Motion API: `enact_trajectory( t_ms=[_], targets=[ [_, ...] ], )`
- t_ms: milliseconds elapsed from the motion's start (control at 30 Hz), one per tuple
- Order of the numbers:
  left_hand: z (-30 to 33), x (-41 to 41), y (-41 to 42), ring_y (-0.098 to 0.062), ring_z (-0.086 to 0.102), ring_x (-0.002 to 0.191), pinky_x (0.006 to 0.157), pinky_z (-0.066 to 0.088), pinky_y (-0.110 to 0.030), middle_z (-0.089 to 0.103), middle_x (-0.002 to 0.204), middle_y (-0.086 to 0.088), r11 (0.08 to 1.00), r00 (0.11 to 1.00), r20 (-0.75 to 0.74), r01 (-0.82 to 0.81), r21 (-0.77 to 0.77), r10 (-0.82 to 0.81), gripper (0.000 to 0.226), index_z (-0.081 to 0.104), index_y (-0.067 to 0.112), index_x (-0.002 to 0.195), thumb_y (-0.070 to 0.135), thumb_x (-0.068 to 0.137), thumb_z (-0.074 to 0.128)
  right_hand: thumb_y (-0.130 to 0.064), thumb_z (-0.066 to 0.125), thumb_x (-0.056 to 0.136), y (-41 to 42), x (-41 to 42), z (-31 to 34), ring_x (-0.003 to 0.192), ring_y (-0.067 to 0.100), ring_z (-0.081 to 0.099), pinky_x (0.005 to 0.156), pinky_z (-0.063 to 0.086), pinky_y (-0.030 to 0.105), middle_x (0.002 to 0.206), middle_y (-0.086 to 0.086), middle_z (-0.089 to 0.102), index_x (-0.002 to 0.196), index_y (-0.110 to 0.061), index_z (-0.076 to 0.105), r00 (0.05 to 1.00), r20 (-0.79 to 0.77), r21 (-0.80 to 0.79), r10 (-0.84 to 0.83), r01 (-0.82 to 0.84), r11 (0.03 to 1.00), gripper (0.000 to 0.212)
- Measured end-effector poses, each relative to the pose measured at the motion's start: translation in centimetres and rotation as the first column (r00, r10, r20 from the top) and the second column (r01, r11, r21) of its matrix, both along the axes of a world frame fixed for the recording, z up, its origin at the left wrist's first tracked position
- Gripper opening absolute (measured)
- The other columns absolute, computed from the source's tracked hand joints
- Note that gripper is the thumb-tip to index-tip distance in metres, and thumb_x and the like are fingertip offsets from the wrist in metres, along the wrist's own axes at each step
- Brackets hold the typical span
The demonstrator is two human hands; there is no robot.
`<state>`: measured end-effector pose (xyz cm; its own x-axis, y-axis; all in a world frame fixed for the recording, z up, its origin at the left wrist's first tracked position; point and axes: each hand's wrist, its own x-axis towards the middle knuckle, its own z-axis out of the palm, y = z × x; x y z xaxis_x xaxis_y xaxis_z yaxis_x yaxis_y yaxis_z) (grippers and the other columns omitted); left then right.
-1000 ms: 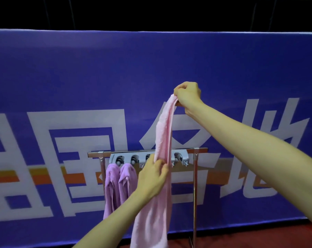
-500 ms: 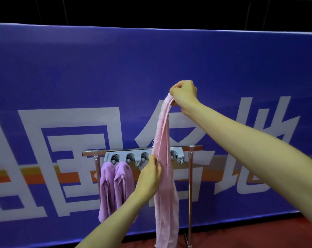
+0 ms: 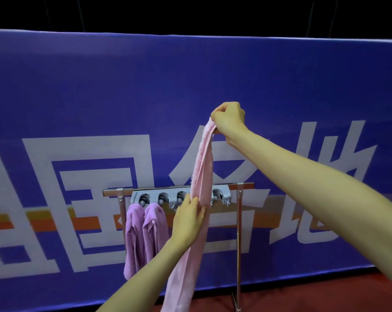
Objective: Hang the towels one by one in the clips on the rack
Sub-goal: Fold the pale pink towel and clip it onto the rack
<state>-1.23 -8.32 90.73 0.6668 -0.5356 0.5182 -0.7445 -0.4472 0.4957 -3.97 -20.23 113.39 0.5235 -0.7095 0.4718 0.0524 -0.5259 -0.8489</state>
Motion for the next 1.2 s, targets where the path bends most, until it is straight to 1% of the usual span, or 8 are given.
enact_trajectory(
  t_ms=[167,367,567,767,900,1000,1067,1200],
  targets=[
    [0.3,1.4,0.7,-0.026,0.056,0.09,0.078,0.04,-0.033,0.057,0.096,-0.008,0.923,0.953,-0.088,0.303,0.235,-0.29,0.023,0.059,0.008,0.087,0.025,0.097,0.047,0.003,0.05,0.082,-0.6,0.0,-1.2,0.087,0.025,0.064,0.077,0.058,0.046,0.087,0.006,0.062,0.089,-0.002,0.068,0.994,-0.106,-0.132,-0.024,0.01,0.991,0.02],
    [-0.9,2.4,2.6,-0.001,0.038,0.059,0.059,0.033,-0.022,0.042,0.064,0.009,0.935,0.89,-0.289,0.346,-0.078,-0.353,0.036,0.043,0.02,0.061,0.027,0.093,0.055,0.004,0.046,0.081,-1.6,-0.1,-1.7,0.087,0.025,0.063,0.076,0.058,0.045,0.087,0.006,0.062,0.088,0.0,0.068,0.993,-0.1,-0.141,-0.066,0.051,0.989,0.023],
    [-1.2,2.0,3.6,-0.004,0.036,0.055,0.055,0.033,-0.02,0.043,0.056,0.005,0.898,0.946,-0.275,0.036,-0.439,-0.172,0.032,0.044,0.005,0.06,0.012,0.085,0.062,0.005,0.045,0.079,-3.1,-0.4,-1.4,0.085,0.024,0.06,0.07,0.056,0.04,0.095,0.012,0.065,0.089,0.003,0.067,0.992,-0.059,-0.086,-0.108,0.103,0.991,0.024],
    [-0.2,3.0,3.4,-0.007,0.047,0.06,0.052,0.041,-0.016,0.052,0.072,0.006,0.976,0.895,-0.412,0.097,-0.195,-0.171,0.026,0.043,0.017,0.089,0.011,0.08,0.066,0.002,0.047,0.081,-2.5,-0.8,-2.1,0.092,0.026,0.062,0.076,0.055,0.04,0.096,0.011,0.066,0.089,0.002,0.068,0.997,-0.019,-0.058,-0.074,0.073,0.996,0.022],
    [0.1,5.2,3.8,-0.028,0.059,0.082,0.063,0.037,-0.026,0.065,0.09,-0.011,0.982,0.956,-0.249,-0.125,0.141,0.158,0.004,0.053,0.01,0.088,0.014,0.087,0.052,-0.001,0.051,0.084,-2.8,-1.2,-2.6,0.089,0.022,0.062,0.079,0.058,0.043,0.094,0.006,0.063,0.09,-0.004,0.068,0.998,0.018,-0.034,-0.064,0.064,0.997,0.018],
    [-0.1,6.7,5.2,-0.035,0.062,0.096,0.074,0.047,-0.036,0.066,0.105,-0.015,0.883,0.93,-0.084,-0.307,0.354,0.357,0.03,0.062,0.008,0.106,0.024,0.094,0.04,-0.004,0.054,0.085,-4.0,-1.8,-3.5,0.092,0.021,0.061,0.081,0.058,0.046,0.092,0.002,0.061,0.09,-0.008,0.069,0.999,-0.005,-0.021,-0.054,0.054,0.998,0.016],
    [0.5,7.3,6.2,-0.033,0.063,0.094,0.074,0.049,-0.036,0.066,0.106,-0.013,0.85,0.915,0.003,-0.375,0.369,0.403,0.033,0.06,0.011,0.111,0.028,0.096,0.037,-0.004,0.054,0.085,-4.8,-2.1,-4.5,0.095,0.023,0.06,0.084,0.056,0.048,0.092,0.003,0.061,0.089,-0.009,0.069,0.998,-0.051,0.015,-0.042,0.043,0.999,0.017],
    [4.0,9.0,7.6,-0.04,0.062,0.09,0.07,0.045,-0.037,0.066,0.099,-0.019,0.885,0.883,-0.1,-0.443,0.14,0.458,0.032,0.064,0.008,0.106,0.025,0.093,0.039,0.004,0.054,0.082,-6.1,-2.6,-6.9,0.098,0.034,0.065,0.07,0.059,0.046,0.097,0.014,0.062,0.083,-0.005,0.065,0.981,-0.187,0.209,0.05,-0.011,0.978,0.014]
  ],
)
